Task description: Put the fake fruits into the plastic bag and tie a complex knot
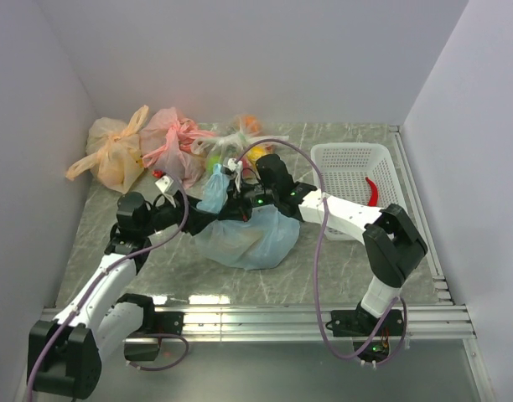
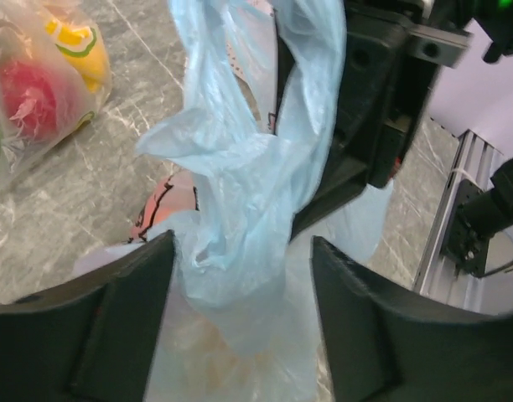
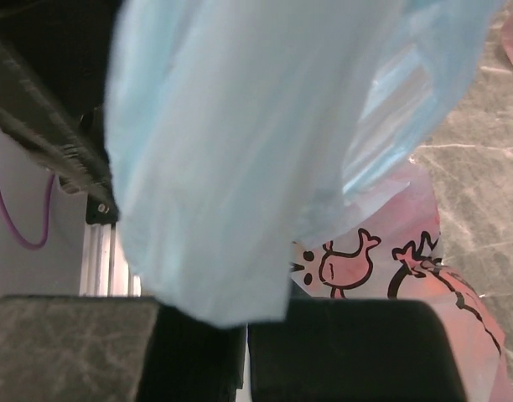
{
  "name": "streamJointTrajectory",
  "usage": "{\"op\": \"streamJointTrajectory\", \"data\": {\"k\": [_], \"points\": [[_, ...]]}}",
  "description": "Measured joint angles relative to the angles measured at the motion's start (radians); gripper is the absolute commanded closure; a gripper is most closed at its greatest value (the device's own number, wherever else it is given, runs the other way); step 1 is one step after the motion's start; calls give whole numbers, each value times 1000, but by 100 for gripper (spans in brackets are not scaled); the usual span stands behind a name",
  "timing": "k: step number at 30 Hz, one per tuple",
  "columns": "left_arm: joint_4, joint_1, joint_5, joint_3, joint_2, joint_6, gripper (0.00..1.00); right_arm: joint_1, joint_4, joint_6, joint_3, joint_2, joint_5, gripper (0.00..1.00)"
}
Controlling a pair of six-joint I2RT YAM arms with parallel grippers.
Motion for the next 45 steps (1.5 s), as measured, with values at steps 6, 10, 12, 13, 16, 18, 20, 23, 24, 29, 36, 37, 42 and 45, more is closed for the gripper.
{"op": "streamJointTrajectory", "data": {"k": [6, 10, 12, 13, 16, 18, 20, 23, 24, 29, 36, 37, 42, 45], "points": [[90, -7, -23, -3, 59, -56, 54, 0, 0, 0, -1, -2, -8, 100], [115, -7, -21, -7, 65, -80, 43, 0, 2, 0, -1, -7, -10, 100], [132, -7, -21, -16, 65, -87, 38, 0, 7, 0, -1, -7, -11, 100], [139, -7, -21, -22, 65, -91, 38, 0, 8, 0, -1, -7, -11, 100], [149, -7, -14, -43, 66, -92, 46, 0, 8, -6, -1, -7, -12, 100], [153, -7, -11, -53, 69, -92, 53, 0, 6, -13, -1, -7, -14, 100], [165, -7, -9, -53, 82, -101, 77, 0, 2, -26, -1, -7, -16, 99], [188, -8, -2, -54, 103, -116, 99, 0, -14, -45, -1, -8, -15, 72], [193, -9, -2, -54, 105, -116, 100, 0, -23, -53, -1, -10, -12, 61], [212, -10, -3, -55, 108, -129, 99, -18, -117, -56, 10, -52, 22, 26], [223, -10, -5, -71, 101, -134, 99, -125, -270, 10, 37, -249, 94, 23], [224, -10, -5, -71, 100, -134, 99, -151, -284, 36, 37, -286, 104, 21], [226, -10, -6, -71, 100, -135, 99, -344, -321, 189, 19, -405, 145, 13], [227, -10, -4, -71, 100, -136, 100, -457, -297, 288, -80, -423, 134, 6]]}}
